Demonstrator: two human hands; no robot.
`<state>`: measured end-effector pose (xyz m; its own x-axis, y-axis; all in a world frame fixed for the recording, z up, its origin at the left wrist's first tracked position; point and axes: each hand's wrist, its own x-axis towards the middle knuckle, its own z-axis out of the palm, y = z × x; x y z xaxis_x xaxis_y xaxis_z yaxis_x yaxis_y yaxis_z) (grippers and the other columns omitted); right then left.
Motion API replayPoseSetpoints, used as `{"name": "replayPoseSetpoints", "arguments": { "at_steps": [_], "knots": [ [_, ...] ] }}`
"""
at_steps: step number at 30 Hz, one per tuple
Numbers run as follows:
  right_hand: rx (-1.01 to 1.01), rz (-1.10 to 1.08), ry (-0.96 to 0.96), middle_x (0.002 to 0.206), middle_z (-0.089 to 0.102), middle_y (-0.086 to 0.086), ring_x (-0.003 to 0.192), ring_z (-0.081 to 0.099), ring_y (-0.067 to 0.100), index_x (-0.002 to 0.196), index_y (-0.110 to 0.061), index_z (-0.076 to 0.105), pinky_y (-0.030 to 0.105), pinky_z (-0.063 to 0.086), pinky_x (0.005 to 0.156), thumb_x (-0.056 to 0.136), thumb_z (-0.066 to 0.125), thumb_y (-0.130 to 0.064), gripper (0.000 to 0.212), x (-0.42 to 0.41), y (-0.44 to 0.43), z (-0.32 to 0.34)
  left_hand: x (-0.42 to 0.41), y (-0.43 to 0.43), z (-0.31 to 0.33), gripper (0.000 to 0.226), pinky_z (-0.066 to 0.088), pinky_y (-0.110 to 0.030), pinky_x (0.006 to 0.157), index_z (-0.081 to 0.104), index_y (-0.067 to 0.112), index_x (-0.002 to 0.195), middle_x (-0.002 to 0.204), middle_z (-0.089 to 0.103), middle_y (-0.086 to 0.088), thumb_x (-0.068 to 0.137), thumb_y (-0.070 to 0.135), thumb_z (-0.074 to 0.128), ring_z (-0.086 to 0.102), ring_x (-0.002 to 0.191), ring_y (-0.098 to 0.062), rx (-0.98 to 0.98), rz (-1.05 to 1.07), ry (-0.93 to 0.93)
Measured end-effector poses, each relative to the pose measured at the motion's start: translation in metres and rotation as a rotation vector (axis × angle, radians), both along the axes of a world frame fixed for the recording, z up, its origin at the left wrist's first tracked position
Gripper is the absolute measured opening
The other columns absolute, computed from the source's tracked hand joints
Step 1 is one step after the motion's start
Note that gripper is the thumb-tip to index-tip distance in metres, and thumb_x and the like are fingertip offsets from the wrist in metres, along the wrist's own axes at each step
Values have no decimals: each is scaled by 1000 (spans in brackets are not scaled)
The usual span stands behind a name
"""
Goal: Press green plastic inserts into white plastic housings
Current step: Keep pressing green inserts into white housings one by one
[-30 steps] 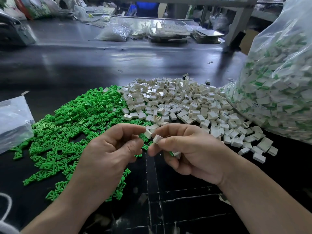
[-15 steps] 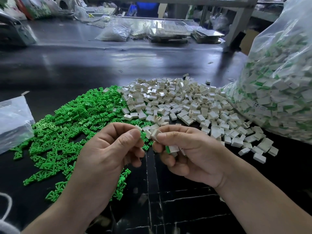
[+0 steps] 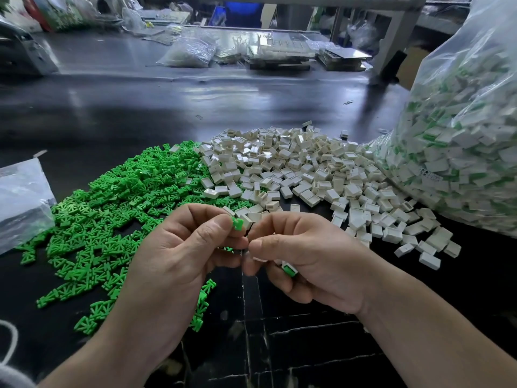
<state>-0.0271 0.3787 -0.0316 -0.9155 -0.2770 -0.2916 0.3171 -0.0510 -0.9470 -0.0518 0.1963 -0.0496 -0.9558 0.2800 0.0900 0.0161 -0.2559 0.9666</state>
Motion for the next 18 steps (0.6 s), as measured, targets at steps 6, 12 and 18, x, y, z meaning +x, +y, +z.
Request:
{"name": "replayPoseSetpoints", "arguments": {
  "at_steps": [6, 12, 18],
  "knots": [
    [58, -39, 4, 77, 71, 7, 42, 45, 10, 101, -14, 58, 18, 31, 34, 103, 55, -28, 14, 1, 2, 2, -3, -1, 0, 12, 54, -25, 53, 74, 20, 83, 79, 70, -13, 71, 23, 76, 68, 67, -21, 79, 17, -69],
    [-1, -100, -7, 68, 63, 5, 42, 43, 11, 101, -13, 66, 18, 28, 35, 99, 61, -28, 15, -2, 3, -1, -3, -1, -3, 27, 53, -23, 55, 75, 18, 92, 81, 72, -12, 69, 30, 72, 69, 70, -21, -22, 13, -64],
    [-159, -121, -49, 93, 75, 13, 45, 46, 11, 114, -6, 61, 17, 31, 35, 102, 55, -16, 18, -2, 4, -1, -2, -1, -5, 21, 54, -22, 55, 73, 26, 88, 85, 75, -10, 71, 36, 68, 73, 78, -23, -147, 84, 11]
  ]
}}
